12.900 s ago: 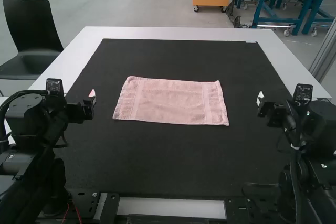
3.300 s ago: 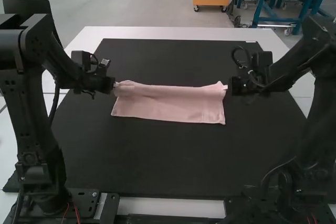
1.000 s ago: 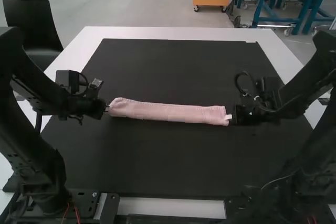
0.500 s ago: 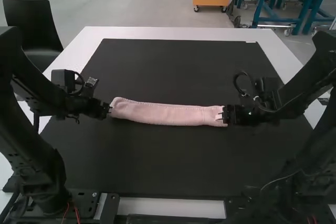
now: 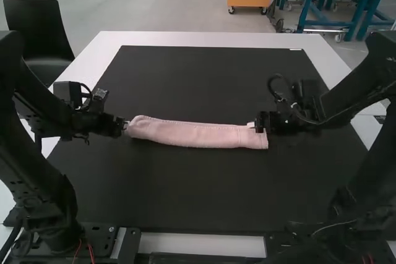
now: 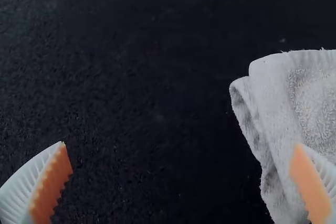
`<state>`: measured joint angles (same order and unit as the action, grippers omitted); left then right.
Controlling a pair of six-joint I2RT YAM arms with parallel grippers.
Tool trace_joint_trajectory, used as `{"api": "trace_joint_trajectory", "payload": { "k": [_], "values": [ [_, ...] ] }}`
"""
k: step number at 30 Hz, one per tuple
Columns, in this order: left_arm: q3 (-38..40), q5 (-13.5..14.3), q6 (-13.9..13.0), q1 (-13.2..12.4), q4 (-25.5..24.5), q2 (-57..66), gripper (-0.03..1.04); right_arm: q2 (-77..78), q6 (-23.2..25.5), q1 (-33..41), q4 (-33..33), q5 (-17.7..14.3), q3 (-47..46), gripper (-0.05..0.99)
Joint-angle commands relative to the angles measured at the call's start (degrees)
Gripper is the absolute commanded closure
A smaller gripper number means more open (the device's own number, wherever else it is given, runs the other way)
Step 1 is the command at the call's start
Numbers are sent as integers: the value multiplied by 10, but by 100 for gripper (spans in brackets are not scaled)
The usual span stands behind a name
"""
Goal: Fold the towel.
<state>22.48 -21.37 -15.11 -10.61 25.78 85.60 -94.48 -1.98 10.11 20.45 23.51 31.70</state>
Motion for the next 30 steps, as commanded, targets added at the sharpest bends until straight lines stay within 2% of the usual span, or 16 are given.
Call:
{"api": "trace_joint_trajectory", "payload": {
  "k": [1, 8, 17, 18, 19, 22, 24, 30],
  "values": [
    [16, -13, 19, -6, 9, -11, 4, -18, 7, 10, 2, -12, 5, 3],
    [17, -16, 46, -6, 17, -29, 4, -58, 1, 11, 21, -14, 3, 3],
    [17, -21, 53, -6, 17, -41, 4, -69, 1, 27, 27, -14, 13, 4],
    [17, -21, 53, -6, 17, -41, 4, -69, 0, 33, 28, -14, 13, 8],
    [17, -21, 53, -6, 17, -41, 4, -69, -2, 39, 28, -15, 12, 19],
    [17, -20, 53, -6, 17, -41, 4, -71, -19, 53, 36, -14, 7, 61],
    [16, -21, 53, -6, 16, -41, 4, -72, -22, 54, 40, 0, 8, 96],
    [13, -21, 53, -8, 16, -41, 4, -67, -26, 35, 44, 4, 4, 96]
  ]
}}
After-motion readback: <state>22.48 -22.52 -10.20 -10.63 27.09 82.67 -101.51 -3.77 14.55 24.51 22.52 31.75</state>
